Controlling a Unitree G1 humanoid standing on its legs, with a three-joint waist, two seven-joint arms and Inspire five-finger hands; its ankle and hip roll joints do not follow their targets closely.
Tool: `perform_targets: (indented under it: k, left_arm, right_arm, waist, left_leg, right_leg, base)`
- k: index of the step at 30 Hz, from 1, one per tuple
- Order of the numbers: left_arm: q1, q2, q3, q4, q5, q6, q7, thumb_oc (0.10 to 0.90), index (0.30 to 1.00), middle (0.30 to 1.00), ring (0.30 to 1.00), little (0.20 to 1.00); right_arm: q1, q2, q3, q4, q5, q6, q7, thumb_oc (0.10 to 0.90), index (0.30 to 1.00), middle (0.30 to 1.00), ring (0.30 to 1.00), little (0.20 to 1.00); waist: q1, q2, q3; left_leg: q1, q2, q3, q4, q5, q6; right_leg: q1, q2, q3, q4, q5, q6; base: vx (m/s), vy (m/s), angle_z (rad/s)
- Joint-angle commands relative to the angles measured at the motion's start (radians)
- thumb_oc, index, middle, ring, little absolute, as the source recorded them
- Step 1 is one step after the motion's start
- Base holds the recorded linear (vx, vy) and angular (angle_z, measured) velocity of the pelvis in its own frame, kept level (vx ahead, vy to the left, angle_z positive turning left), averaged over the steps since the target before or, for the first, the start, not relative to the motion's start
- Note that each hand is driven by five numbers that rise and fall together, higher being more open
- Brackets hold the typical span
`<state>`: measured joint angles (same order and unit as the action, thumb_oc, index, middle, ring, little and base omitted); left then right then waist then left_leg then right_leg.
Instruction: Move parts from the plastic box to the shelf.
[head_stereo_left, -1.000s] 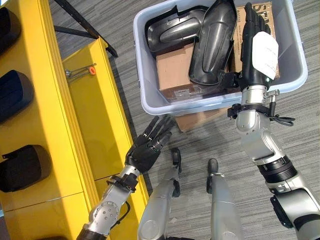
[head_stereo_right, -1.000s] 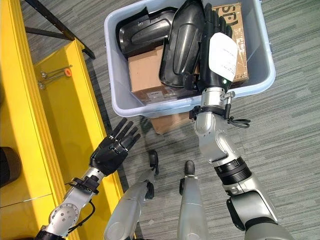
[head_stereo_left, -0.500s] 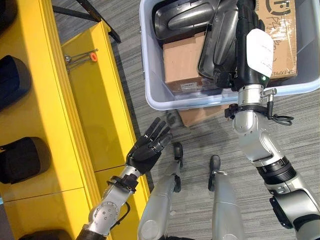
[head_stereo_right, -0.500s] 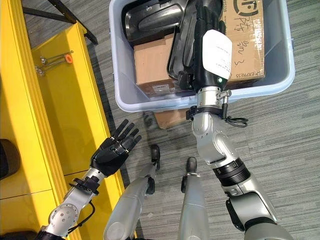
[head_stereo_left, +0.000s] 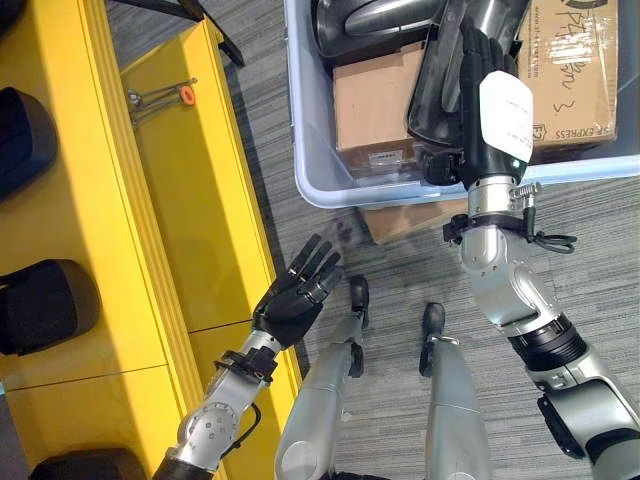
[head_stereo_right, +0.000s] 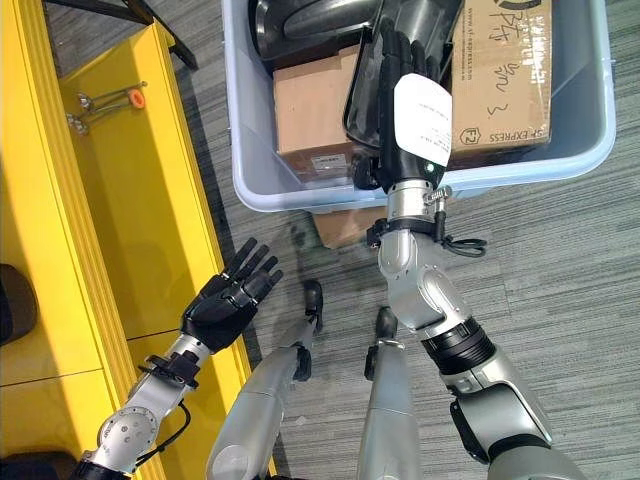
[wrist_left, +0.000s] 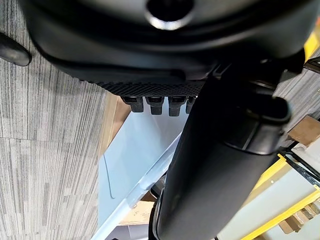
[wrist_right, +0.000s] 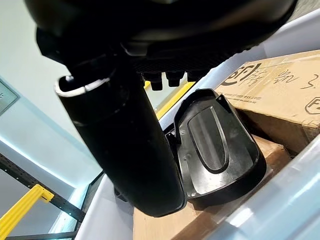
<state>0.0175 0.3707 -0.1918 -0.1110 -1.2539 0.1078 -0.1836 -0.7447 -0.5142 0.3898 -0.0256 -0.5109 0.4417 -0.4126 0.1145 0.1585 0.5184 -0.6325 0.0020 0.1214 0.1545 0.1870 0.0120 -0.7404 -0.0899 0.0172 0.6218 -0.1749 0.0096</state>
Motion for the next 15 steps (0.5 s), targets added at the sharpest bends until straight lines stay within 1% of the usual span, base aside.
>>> perform_targets:
  k: [1,8,9,15]
  left_arm:
    - [0.007,-0.036,-0.011,-0.152,-0.037,-0.045,-0.028,0.9,1.0,1.0,1.0,1.0]
    - [0.001,-0.044,-0.019,-0.152,-0.029,-0.046,-0.02,0.9,1.0,1.0,1.0,1.0]
    - [0.002,-0.046,-0.022,-0.148,-0.027,-0.047,-0.019,0.9,1.0,1.0,1.0,1.0]
    - [0.005,-0.048,-0.026,-0.14,-0.02,-0.051,-0.02,0.9,1.0,1.0,1.0,1.0]
  right_arm:
    - [-0.127,-0.013,0.008,-0.1,-0.067,-0.079,-0.054,0.9,1.0,1.0,1.0,1.0]
    - [-0.126,-0.007,0.022,-0.089,-0.095,-0.053,-0.062,0.9,1.0,1.0,1.0,1.0]
    - [-0.128,-0.01,0.024,-0.077,-0.094,-0.052,-0.075,0.9,1.0,1.0,1.0,1.0]
    - [-0.133,-0.019,0.024,-0.063,-0.088,-0.048,-0.087,0.9,1.0,1.0,1.0,1.0]
  waist:
    - [-0.019,0.103,0.002]
    - [-0.019,0.105,0.002]
    - [-0.019,0.109,0.002]
    - [-0.017,0.114,0.002]
  left_leg:
    - [-0.032,-0.058,-0.036,0.08,-0.123,0.003]
    - [-0.056,-0.057,-0.03,0.091,-0.125,0.003]
    - [-0.068,-0.059,-0.029,0.097,-0.126,0.004]
    - [-0.098,-0.063,-0.027,0.114,-0.128,0.006]
  right_leg:
    - [0.01,-0.042,-0.084,-0.001,-0.025,-0.01]
    - [-0.016,-0.04,-0.082,0.009,-0.027,-0.013]
    - [-0.029,-0.039,-0.08,0.017,-0.028,-0.014]
    - [-0.059,-0.036,-0.076,0.036,-0.034,-0.018]
  base:
    - [0.0,0.0,0.0]
    - [0.0,0.0,0.0]
    - [0.0,0.0,0.0]
    - [0.0,0.0,0.0]
